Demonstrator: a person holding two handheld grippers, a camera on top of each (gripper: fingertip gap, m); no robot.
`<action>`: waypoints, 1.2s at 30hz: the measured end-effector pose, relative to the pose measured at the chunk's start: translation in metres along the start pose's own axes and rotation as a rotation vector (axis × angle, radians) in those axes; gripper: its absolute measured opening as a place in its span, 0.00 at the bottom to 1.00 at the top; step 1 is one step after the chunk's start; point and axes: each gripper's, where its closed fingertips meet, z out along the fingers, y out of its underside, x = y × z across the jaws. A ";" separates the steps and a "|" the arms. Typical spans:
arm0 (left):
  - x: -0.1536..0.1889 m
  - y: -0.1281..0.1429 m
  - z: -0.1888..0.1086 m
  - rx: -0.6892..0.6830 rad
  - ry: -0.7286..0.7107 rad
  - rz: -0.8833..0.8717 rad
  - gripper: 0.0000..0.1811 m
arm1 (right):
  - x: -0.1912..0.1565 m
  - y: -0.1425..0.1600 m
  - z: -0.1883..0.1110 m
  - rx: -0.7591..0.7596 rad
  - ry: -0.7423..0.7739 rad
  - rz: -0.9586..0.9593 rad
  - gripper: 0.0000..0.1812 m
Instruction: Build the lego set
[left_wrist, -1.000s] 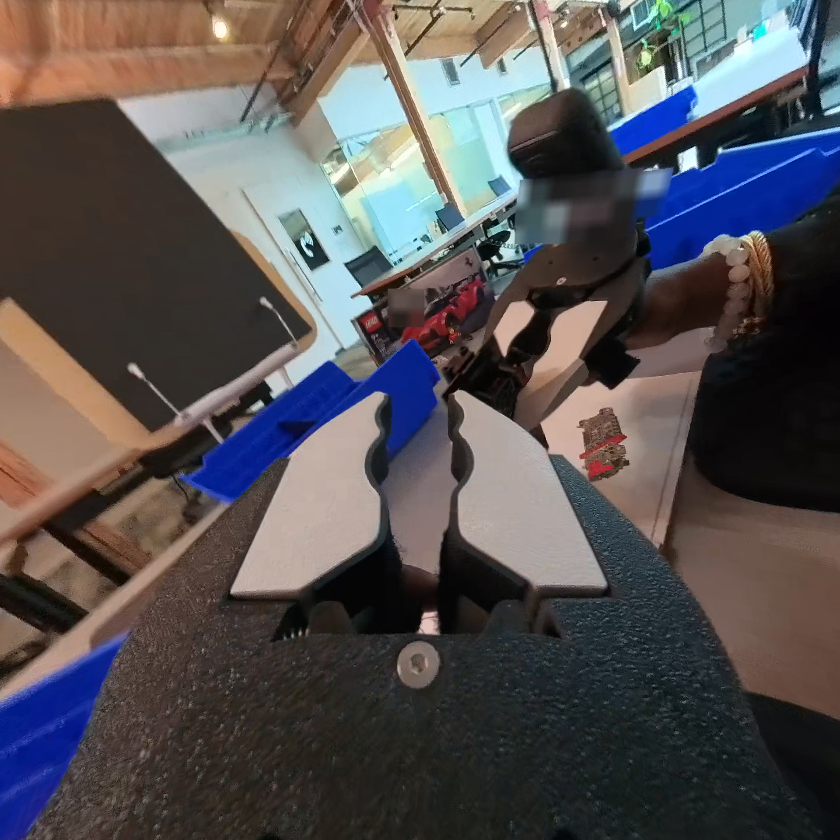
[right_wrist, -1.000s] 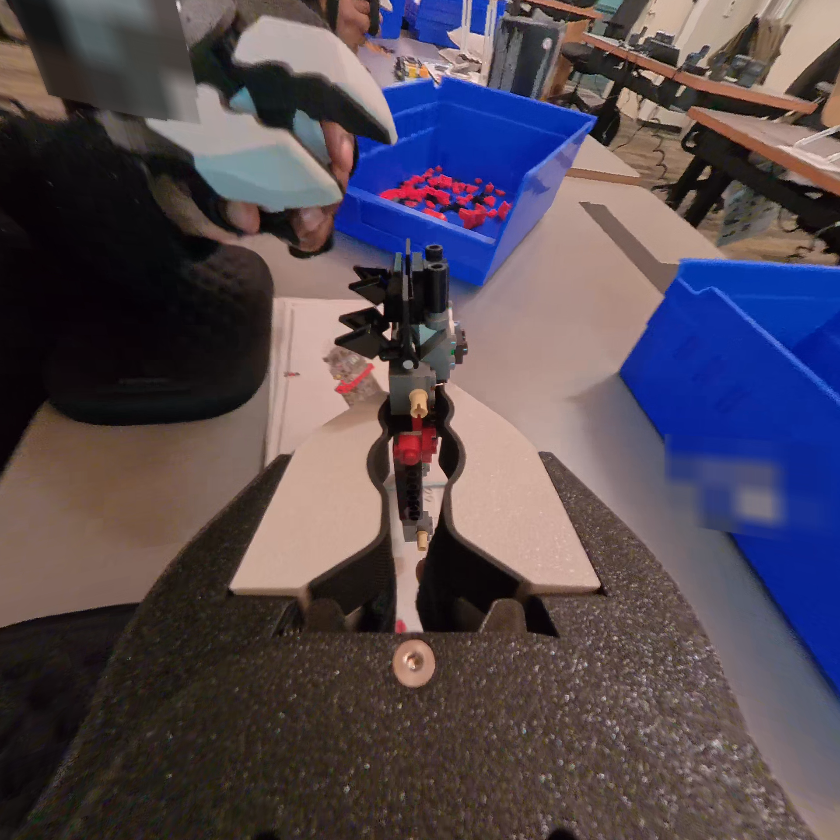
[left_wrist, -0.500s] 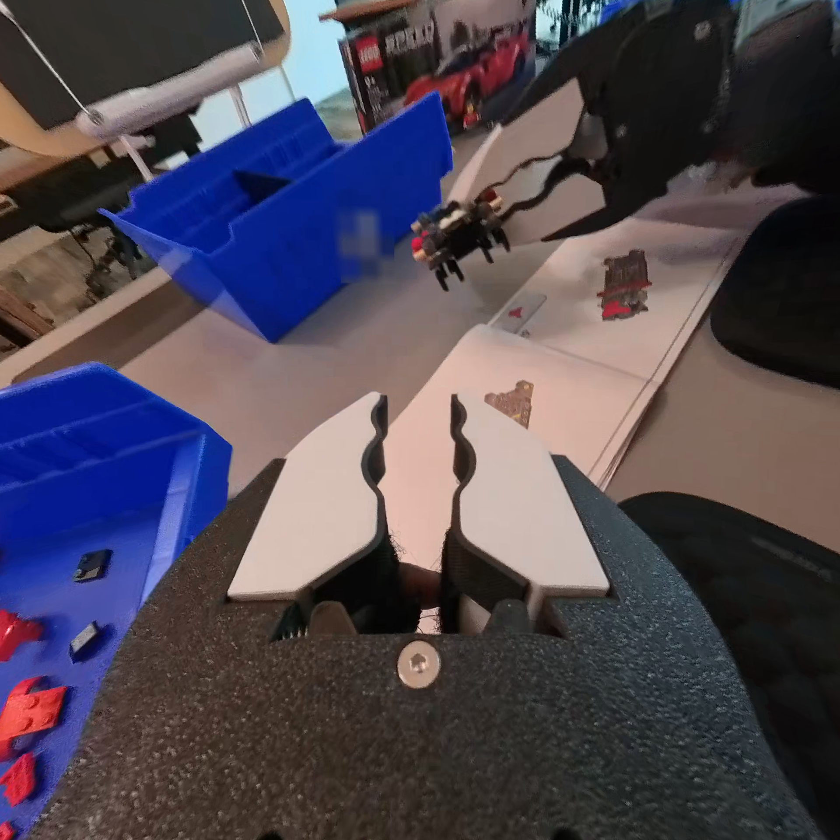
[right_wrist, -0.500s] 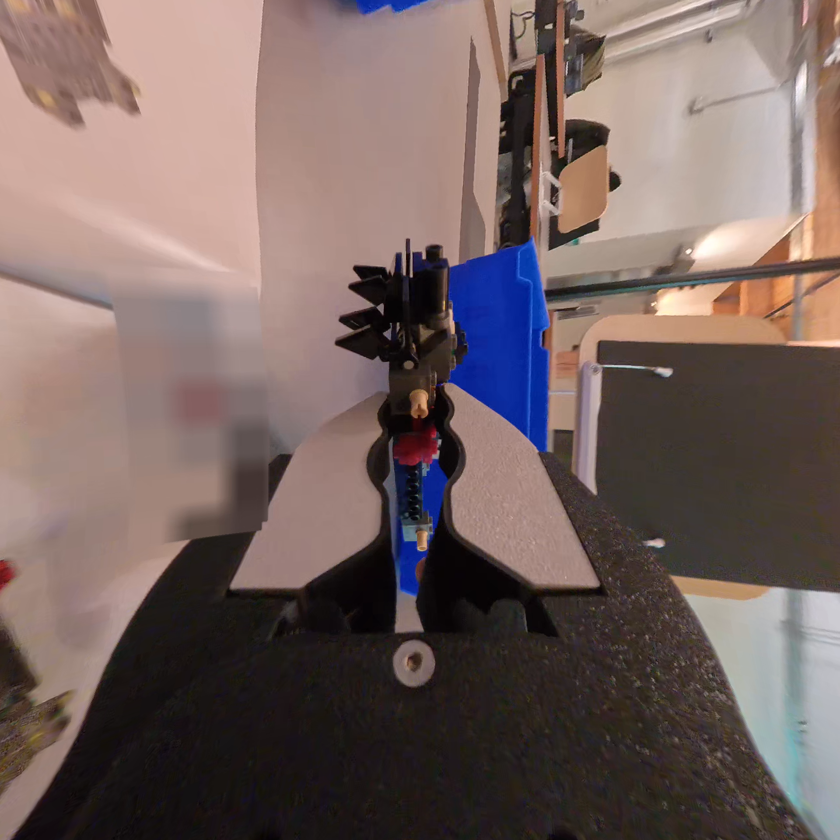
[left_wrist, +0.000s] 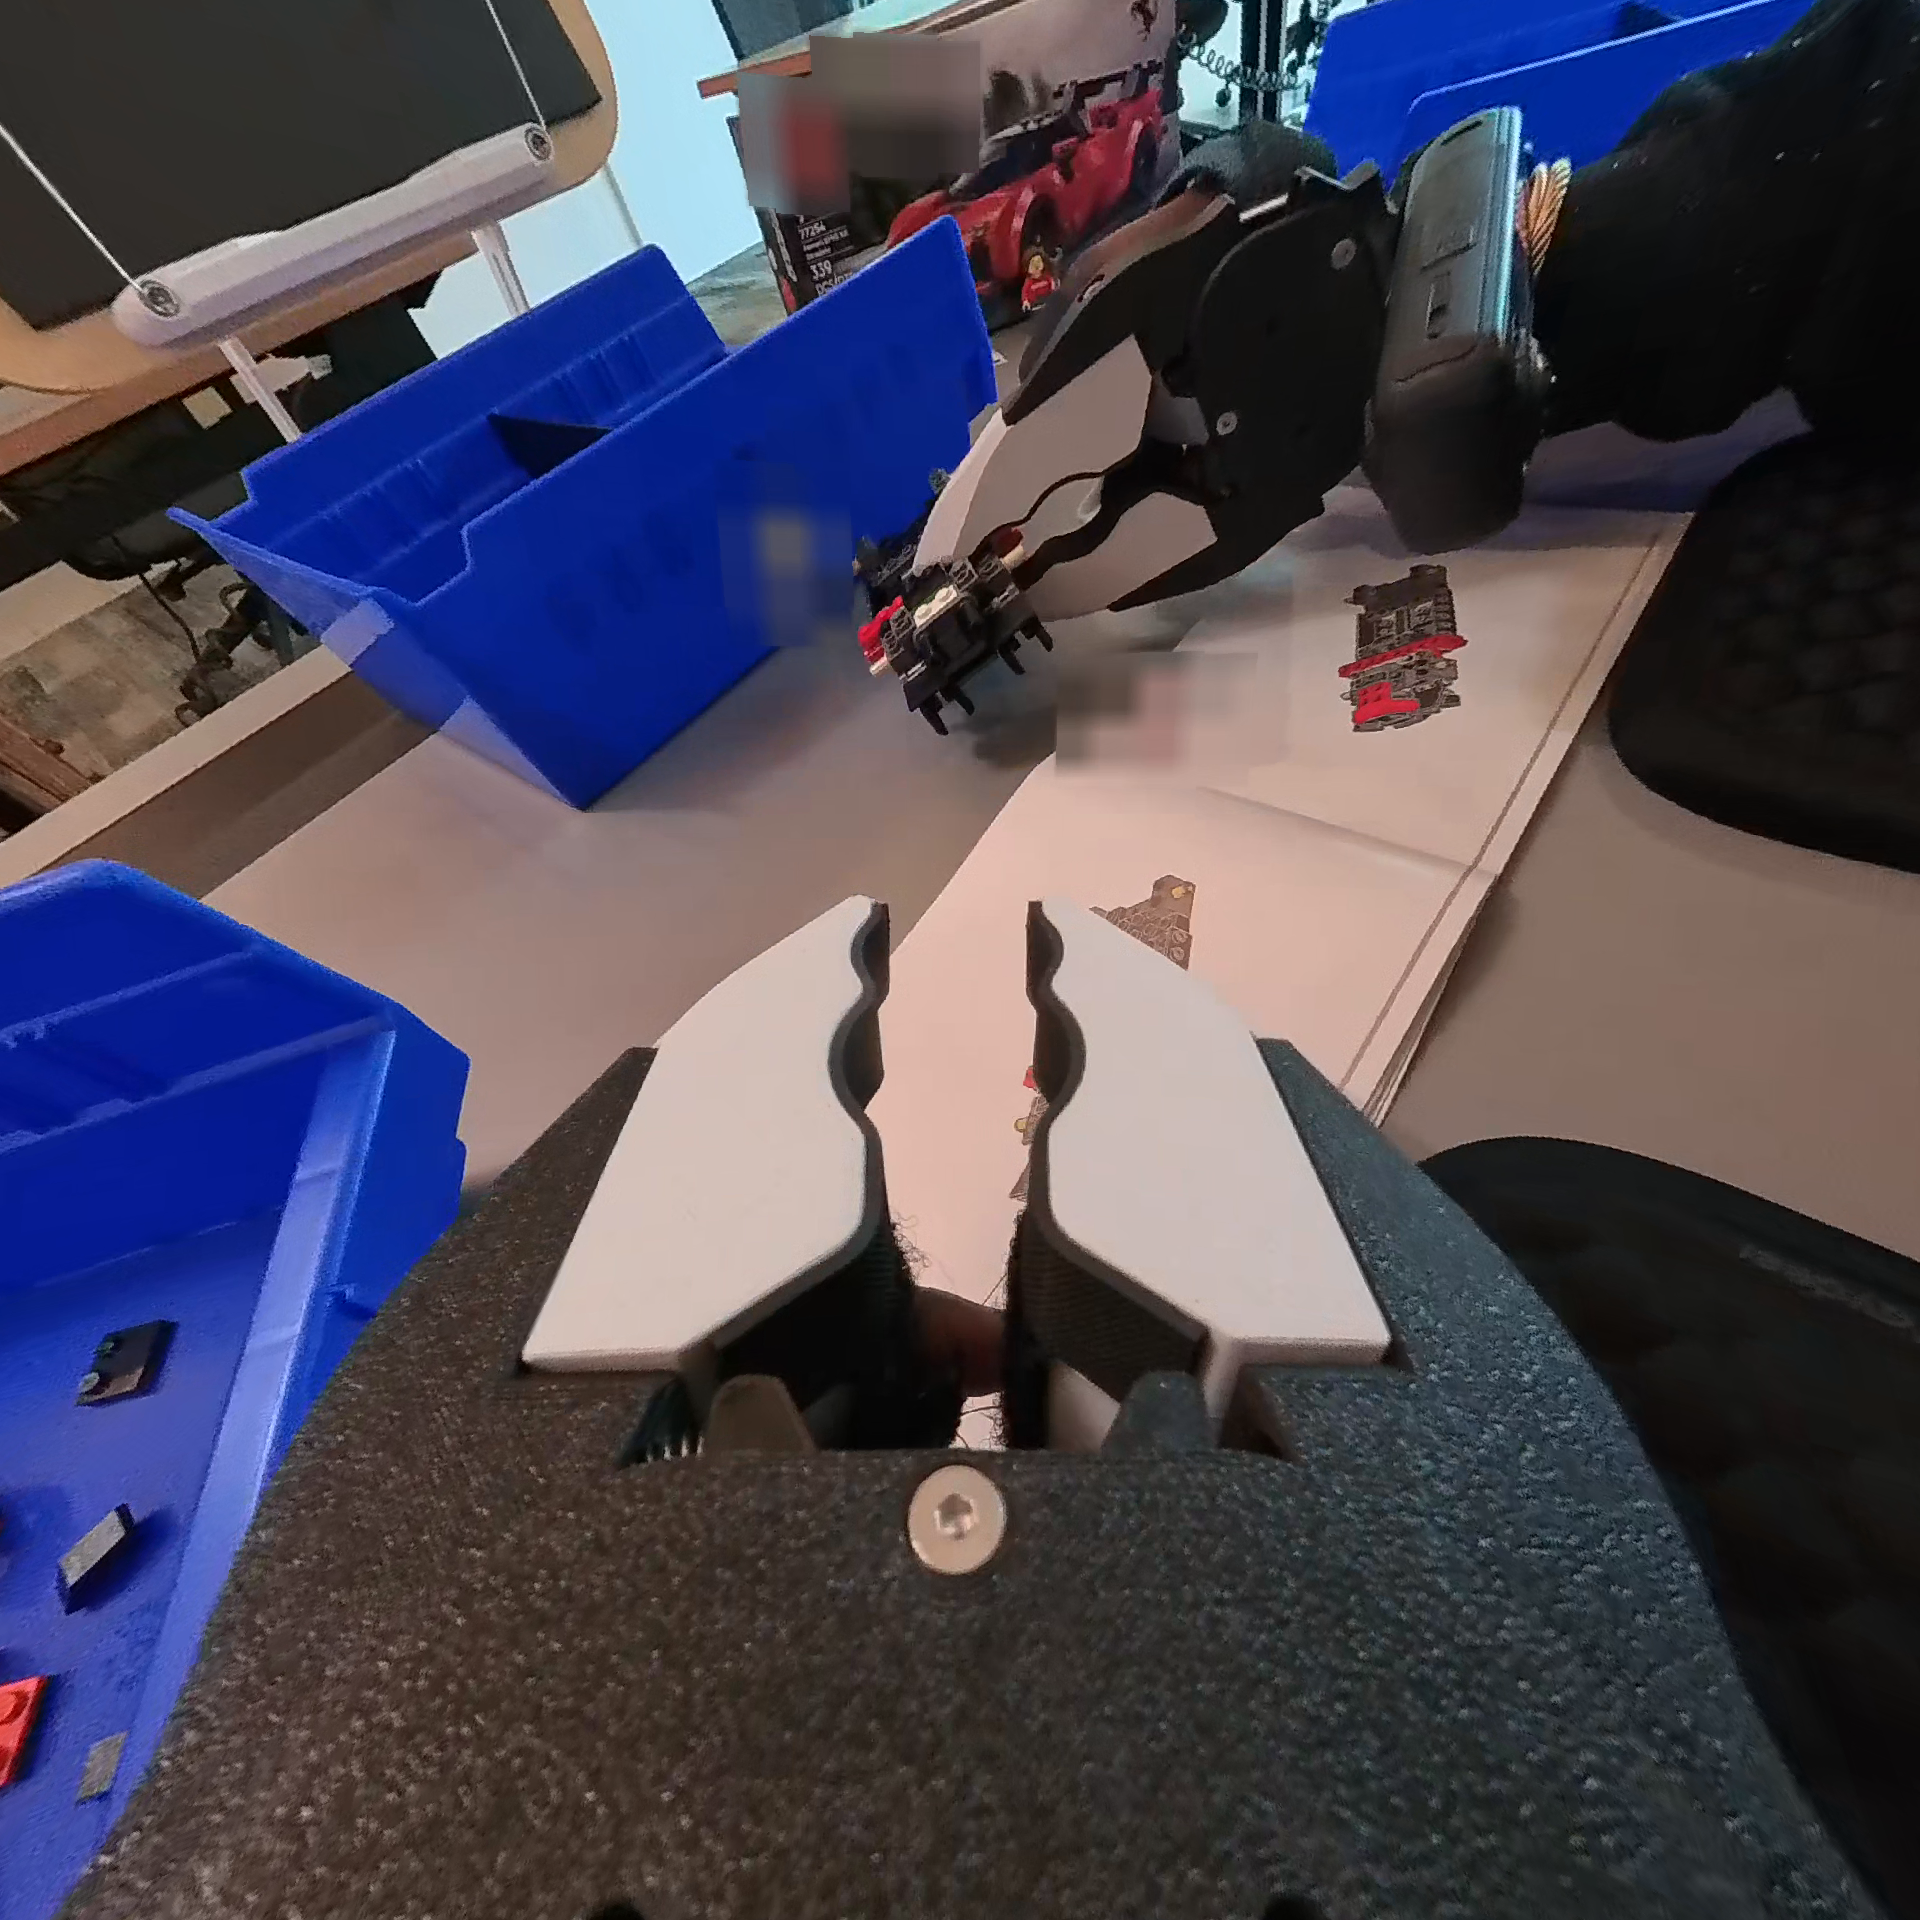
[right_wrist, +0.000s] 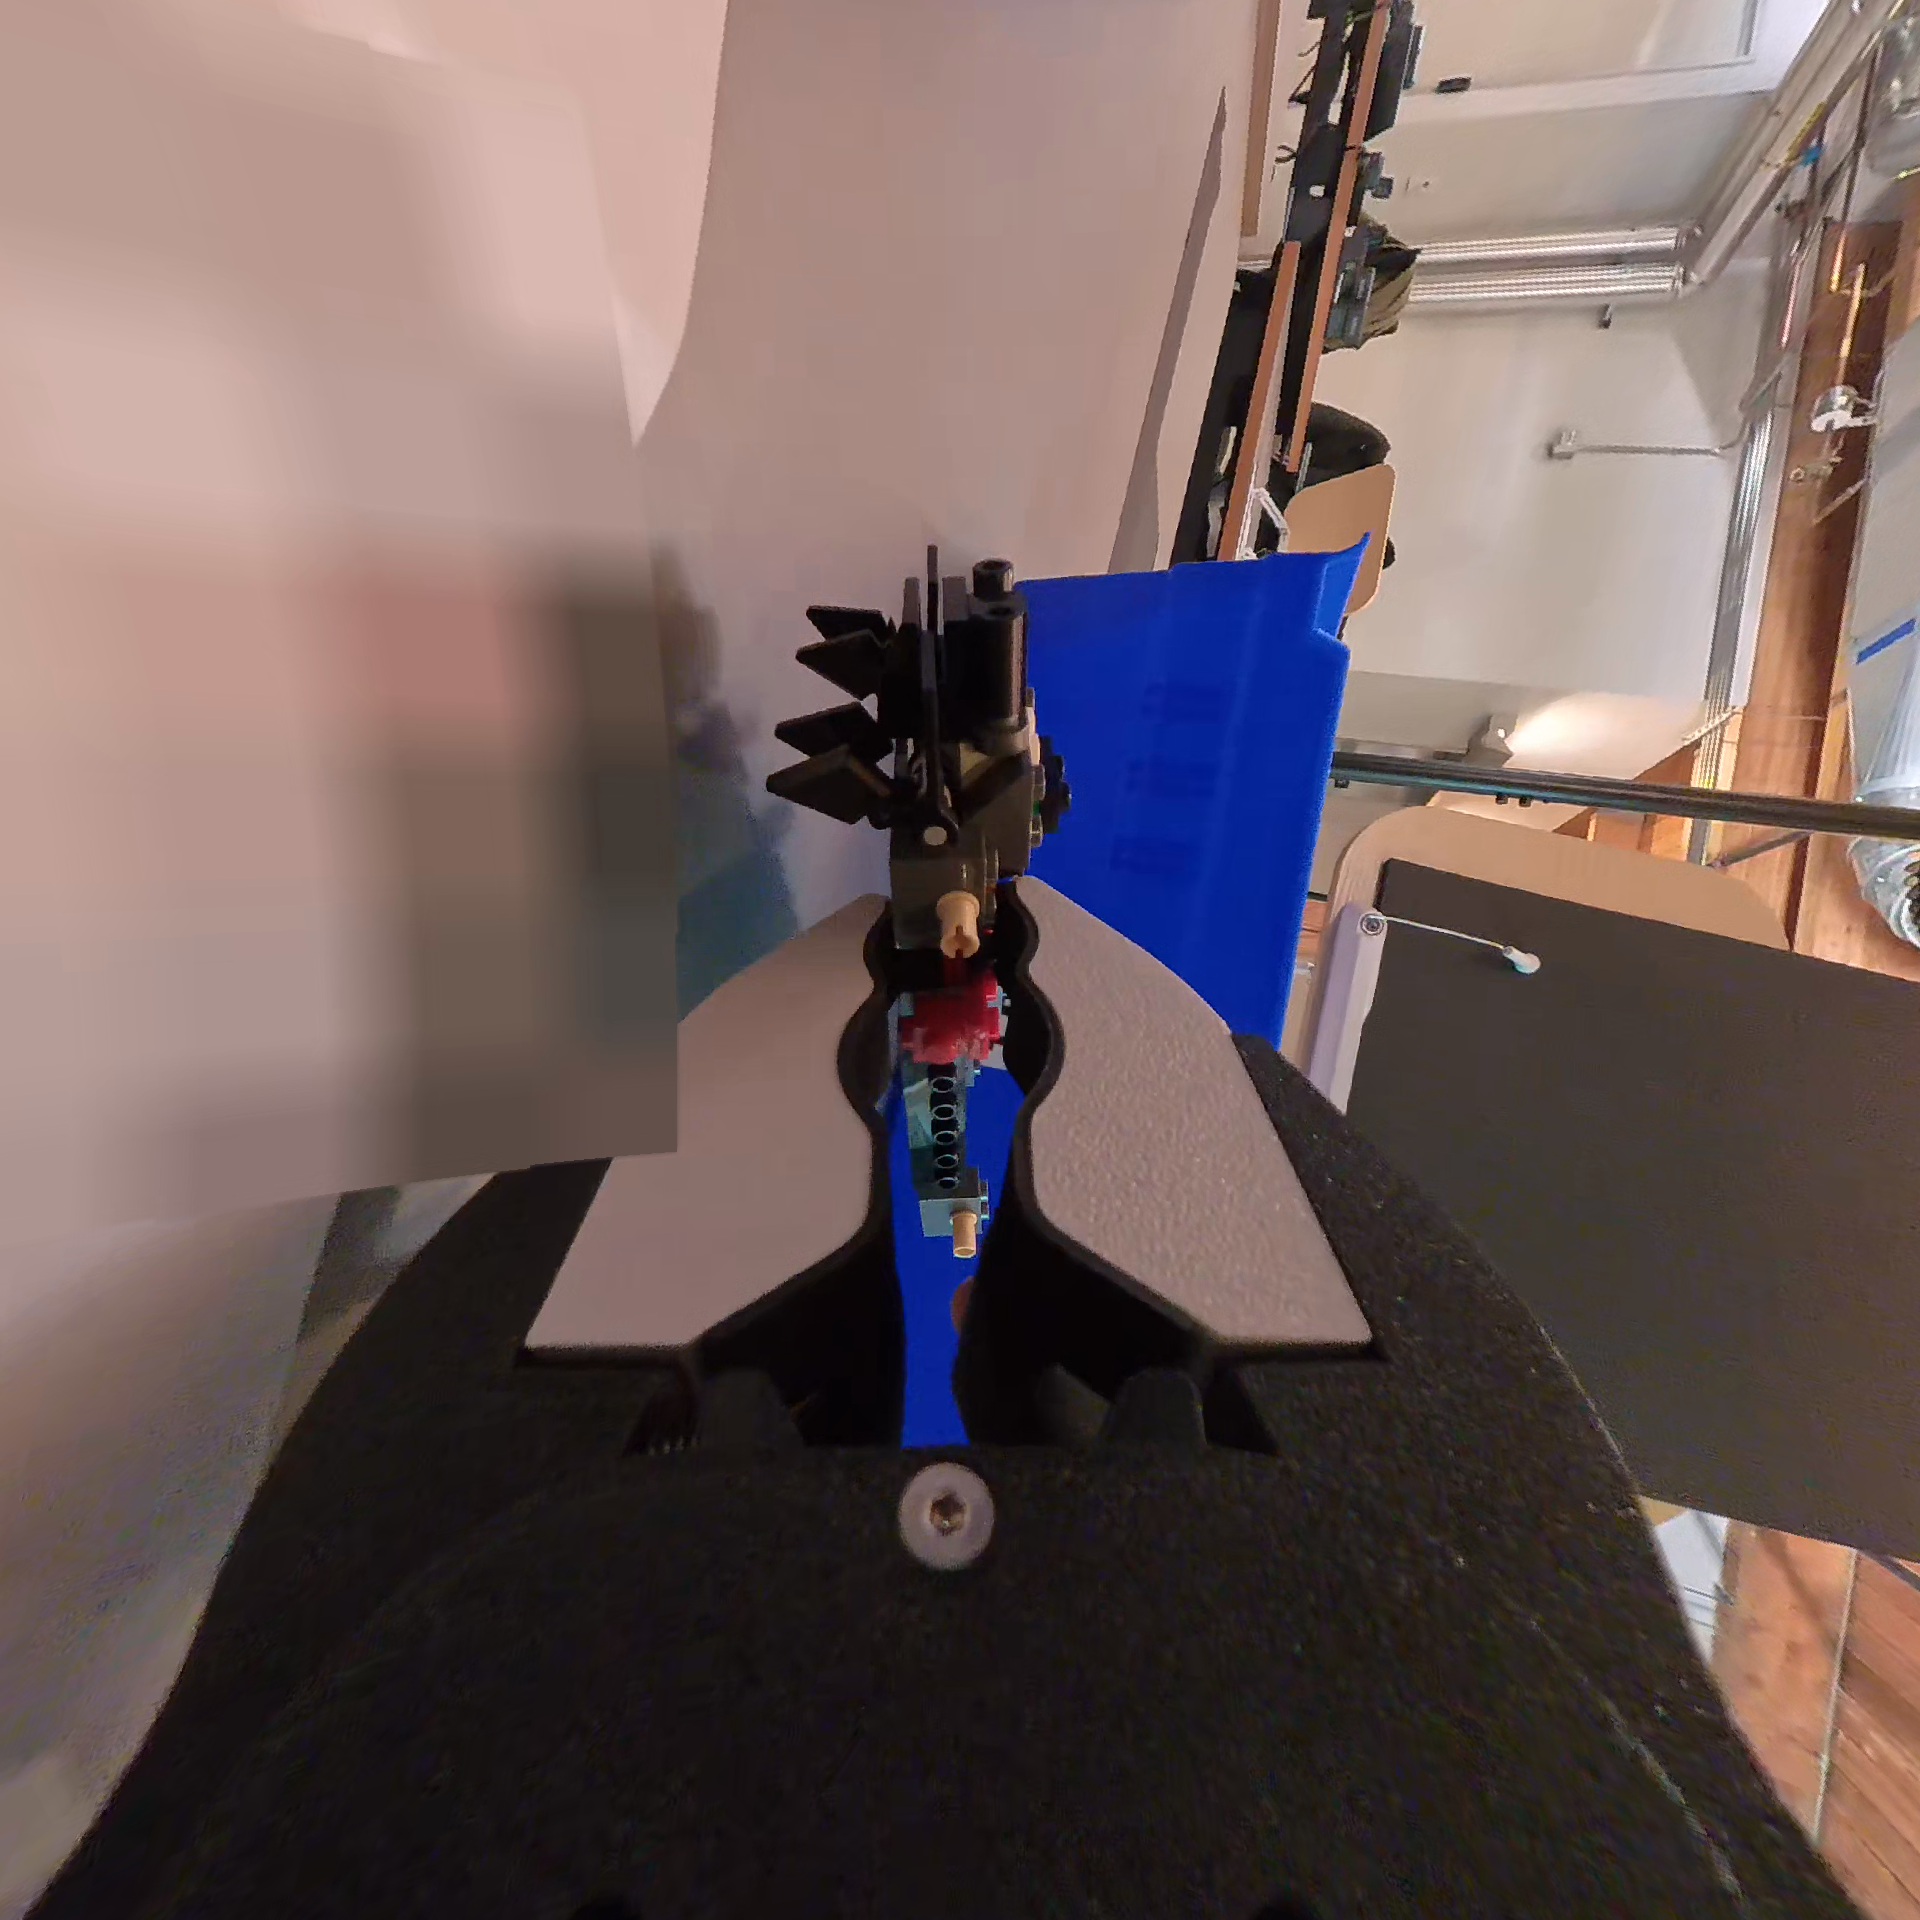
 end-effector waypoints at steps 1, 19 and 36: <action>0.000 0.001 0.000 -0.002 0.002 -0.004 0.14 | 0.000 0.000 0.000 0.003 -0.002 0.007 0.09; 0.007 -0.002 0.007 -0.001 0.027 0.002 0.26 | 0.010 -0.023 -0.073 -0.052 -0.019 0.302 0.09; 0.022 -0.068 0.014 0.297 -0.015 -0.185 0.39 | 0.053 -0.088 -0.080 0.244 -0.022 1.032 0.09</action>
